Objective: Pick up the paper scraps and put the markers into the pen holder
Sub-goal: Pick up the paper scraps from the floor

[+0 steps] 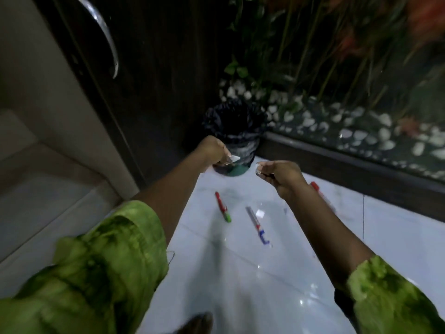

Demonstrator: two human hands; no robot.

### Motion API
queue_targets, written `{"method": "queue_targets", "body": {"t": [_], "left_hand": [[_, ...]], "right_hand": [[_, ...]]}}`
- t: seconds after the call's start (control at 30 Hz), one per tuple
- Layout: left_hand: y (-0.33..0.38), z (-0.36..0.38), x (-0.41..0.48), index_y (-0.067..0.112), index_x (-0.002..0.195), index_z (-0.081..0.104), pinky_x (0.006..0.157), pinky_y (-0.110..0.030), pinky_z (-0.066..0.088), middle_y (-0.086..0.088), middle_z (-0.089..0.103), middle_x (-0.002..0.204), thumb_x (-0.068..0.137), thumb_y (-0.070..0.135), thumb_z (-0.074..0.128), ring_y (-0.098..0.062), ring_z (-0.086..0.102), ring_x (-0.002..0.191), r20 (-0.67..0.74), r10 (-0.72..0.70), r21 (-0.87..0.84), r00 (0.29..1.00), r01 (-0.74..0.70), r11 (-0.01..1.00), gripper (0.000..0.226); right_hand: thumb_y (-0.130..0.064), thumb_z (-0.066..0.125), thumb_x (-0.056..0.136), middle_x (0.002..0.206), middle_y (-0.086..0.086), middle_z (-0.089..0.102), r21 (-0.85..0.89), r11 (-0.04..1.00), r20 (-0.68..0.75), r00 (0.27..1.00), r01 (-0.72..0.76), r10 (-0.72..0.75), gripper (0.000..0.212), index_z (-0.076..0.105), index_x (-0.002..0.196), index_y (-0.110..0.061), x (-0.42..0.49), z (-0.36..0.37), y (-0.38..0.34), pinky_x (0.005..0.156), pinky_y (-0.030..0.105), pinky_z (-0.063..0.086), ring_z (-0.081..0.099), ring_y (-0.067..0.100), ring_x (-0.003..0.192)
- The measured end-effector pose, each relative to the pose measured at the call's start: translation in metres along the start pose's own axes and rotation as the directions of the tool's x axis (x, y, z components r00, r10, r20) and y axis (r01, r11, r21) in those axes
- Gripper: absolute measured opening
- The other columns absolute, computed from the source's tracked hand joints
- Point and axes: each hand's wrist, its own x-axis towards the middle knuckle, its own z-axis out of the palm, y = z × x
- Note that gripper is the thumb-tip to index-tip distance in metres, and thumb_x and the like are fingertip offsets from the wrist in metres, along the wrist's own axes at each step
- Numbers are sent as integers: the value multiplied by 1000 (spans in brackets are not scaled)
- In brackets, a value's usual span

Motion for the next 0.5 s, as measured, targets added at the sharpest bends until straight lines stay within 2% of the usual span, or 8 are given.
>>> {"method": "queue_targets", "body": {"t": [0.07, 0.2, 0.27, 0.3, 0.33, 0.4, 0.43, 0.5], "left_hand": [[4, -10, 33, 13, 58, 54, 36, -9, 41, 15, 49, 25, 80, -11, 55, 5, 48, 26, -35, -4, 10, 999, 5, 1000, 32], [4, -17, 94, 6, 51, 51, 46, -16, 45, 7, 48, 24, 80, -13, 59, 0, 48, 25, -100, -14, -179, 995, -4, 984, 35], [7, -21, 121, 4, 53, 50, 53, -19, 49, 0, 55, 34, 81, -11, 60, -5, 55, 35, -112, -34, -247, 993, 6, 969, 34], [7, -24, 137, 4, 54, 51, 53, -19, 52, -5, 58, 44, 81, -10, 60, -9, 58, 44, -128, -37, -279, 991, 0, 960, 32], [7, -26, 150, 3, 55, 52, 52, -19, 53, -7, 59, 51, 82, -10, 60, -11, 59, 49, -149, -38, -303, 988, -9, 953, 31], [5, -28, 174, 1, 59, 56, 55, -23, 56, -9, 66, 60, 85, -8, 57, -12, 65, 57, -169, -51, -319, 984, -6, 948, 28], [5, -29, 183, 0, 64, 60, 63, -29, 59, -13, 70, 71, 87, -6, 54, -17, 69, 65, -170, -49, -293, 984, -3, 956, 24], [6, -28, 195, 3, 72, 64, 83, -42, 58, -19, 68, 86, 88, 0, 50, -27, 67, 78, -169, -21, -233, 985, -20, 972, 22]], "right_hand": [[17, 55, 80, 46, 3, 64, 17, 1000, -13, 1000, 15, -15, 13, 62, 73, 7, 31, 11, -11, 79, 30, 53, 58, 19, 63], [14, 55, 82, 44, 2, 64, 16, 998, -10, 998, 55, -55, 9, 62, 80, 11, 88, 39, -29, 84, 31, 53, 57, 18, 64], [14, 53, 84, 49, 4, 65, 20, 997, -33, 997, 71, -70, 13, 62, 93, 15, 117, 59, -40, 81, 29, 54, 58, 21, 68], [14, 52, 85, 58, 9, 68, 31, 997, -45, 997, 70, -69, 19, 60, 102, 17, 132, 70, -44, 75, 28, 54, 61, 27, 76], [14, 51, 85, 76, 17, 71, 26, 997, -60, 995, 77, -75, 24, 58, 108, 17, 145, 78, -49, 74, 28, 54, 63, 31, 88], [11, 49, 86, 115, 25, 64, -101, 990, -88, 991, 95, -104, 30, 57, 115, 13, 167, 92, -56, 82, 32, 51, 61, 32, 104], [8, 49, 87, 123, 24, 60, -187, 977, -99, 987, 106, -126, 31, 58, 116, 9, 177, 96, -58, 83, 33, 50, 61, 29, 101], [0, 48, 90, 116, 21, 63, -296, 946, -119, 978, 128, -170, 30, 59, 117, 3, 190, 100, -57, 77, 34, 46, 57, 24, 88]]}}
